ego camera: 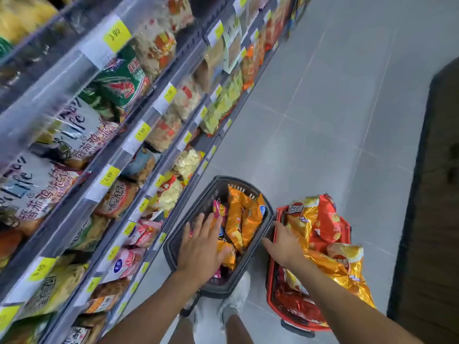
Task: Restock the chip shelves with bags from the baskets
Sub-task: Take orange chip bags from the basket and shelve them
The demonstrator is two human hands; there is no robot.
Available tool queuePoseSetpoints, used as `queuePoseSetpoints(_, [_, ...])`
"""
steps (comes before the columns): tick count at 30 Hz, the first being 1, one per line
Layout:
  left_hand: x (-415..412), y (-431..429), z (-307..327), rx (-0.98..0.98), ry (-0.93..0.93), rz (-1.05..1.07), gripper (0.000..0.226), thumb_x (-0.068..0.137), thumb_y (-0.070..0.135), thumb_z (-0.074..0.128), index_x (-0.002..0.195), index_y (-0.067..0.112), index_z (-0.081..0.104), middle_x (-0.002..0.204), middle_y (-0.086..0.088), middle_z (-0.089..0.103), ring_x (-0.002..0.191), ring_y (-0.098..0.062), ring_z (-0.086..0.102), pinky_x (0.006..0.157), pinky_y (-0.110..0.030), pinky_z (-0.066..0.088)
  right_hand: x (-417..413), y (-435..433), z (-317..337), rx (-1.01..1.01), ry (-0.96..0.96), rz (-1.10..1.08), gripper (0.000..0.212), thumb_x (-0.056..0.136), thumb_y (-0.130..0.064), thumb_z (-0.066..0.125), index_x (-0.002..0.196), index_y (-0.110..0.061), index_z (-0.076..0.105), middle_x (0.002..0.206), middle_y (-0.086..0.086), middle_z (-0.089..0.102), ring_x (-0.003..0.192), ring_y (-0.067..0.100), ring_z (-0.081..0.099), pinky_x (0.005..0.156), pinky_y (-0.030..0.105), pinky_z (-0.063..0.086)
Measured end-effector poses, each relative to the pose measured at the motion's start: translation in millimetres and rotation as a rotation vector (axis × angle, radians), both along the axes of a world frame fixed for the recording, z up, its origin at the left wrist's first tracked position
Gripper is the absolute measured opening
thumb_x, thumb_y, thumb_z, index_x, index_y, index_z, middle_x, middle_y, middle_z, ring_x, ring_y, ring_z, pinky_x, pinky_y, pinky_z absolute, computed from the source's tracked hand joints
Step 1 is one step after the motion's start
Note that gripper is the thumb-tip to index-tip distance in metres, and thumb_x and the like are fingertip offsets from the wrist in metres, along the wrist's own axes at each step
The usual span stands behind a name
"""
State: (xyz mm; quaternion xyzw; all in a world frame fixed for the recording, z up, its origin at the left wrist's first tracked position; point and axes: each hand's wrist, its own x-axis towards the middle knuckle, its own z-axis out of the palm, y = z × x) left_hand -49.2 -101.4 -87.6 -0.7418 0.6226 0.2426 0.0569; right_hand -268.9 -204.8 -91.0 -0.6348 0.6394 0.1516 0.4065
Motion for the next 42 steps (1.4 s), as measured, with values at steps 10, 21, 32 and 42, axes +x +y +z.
queuePoseSetpoints(10, [32, -18, -108, 0.02, 0.095, 0.0, 0.085, 0.094, 0.071, 0.024, 0.164, 0.023, 0.025, 0.17, -0.003, 0.026, 0.159, -0.028, 0.019, 0.125, -0.056, 0.026, 45, -50, -144, 0.133, -0.045, -0.519, 0.068, 0.084, -0.058, 0.074, 0.127, -0.008, 0.059, 0.122, 0.01, 0.068, 0.112, 0.032, 0.064, 0.096, 0.038, 0.051])
queuePoseSetpoints(21, [57, -23, -133, 0.009, 0.21, -0.016, 0.059, 0.11, 0.04, 0.038, 0.165, 0.027, 0.02, 0.172, 0.004, 0.021, 0.161, -0.016, 0.006, 0.128, -0.037, 0.007, 44, -77, -159, 0.015, -0.072, -0.51, 0.016, 0.095, -0.029, 0.063, 0.099, -0.014, 0.066, 0.092, 0.005, 0.069, 0.087, 0.025, 0.063, 0.078, 0.031, 0.045])
queuePoseSetpoints(32, [54, -113, -81, -0.039, 0.78, 0.313, 0.082, 0.093, 0.067, 0.058, 0.162, 0.038, 0.022, 0.161, 0.024, 0.028, 0.143, 0.004, 0.028, 0.117, -0.03, 0.03, 9, -128, -47, 0.036, -0.66, -0.747, 0.04, 0.065, -0.035, 0.074, 0.086, -0.002, 0.065, 0.092, 0.018, 0.055, 0.089, 0.032, 0.054, 0.075, 0.035, 0.05])
queuePoseSetpoints(42, [44, -125, -61, 0.214, 1.31, 0.5, 0.091, 0.054, 0.067, 0.089, 0.134, 0.042, 0.053, 0.125, 0.014, 0.072, 0.116, -0.004, 0.069, 0.099, -0.032, 0.058, 32, -121, -30, 0.262, -0.994, -0.756, 0.043, 0.077, -0.036, 0.064, 0.109, -0.009, 0.061, 0.101, 0.018, 0.066, 0.092, 0.029, 0.066, 0.087, 0.042, 0.055])
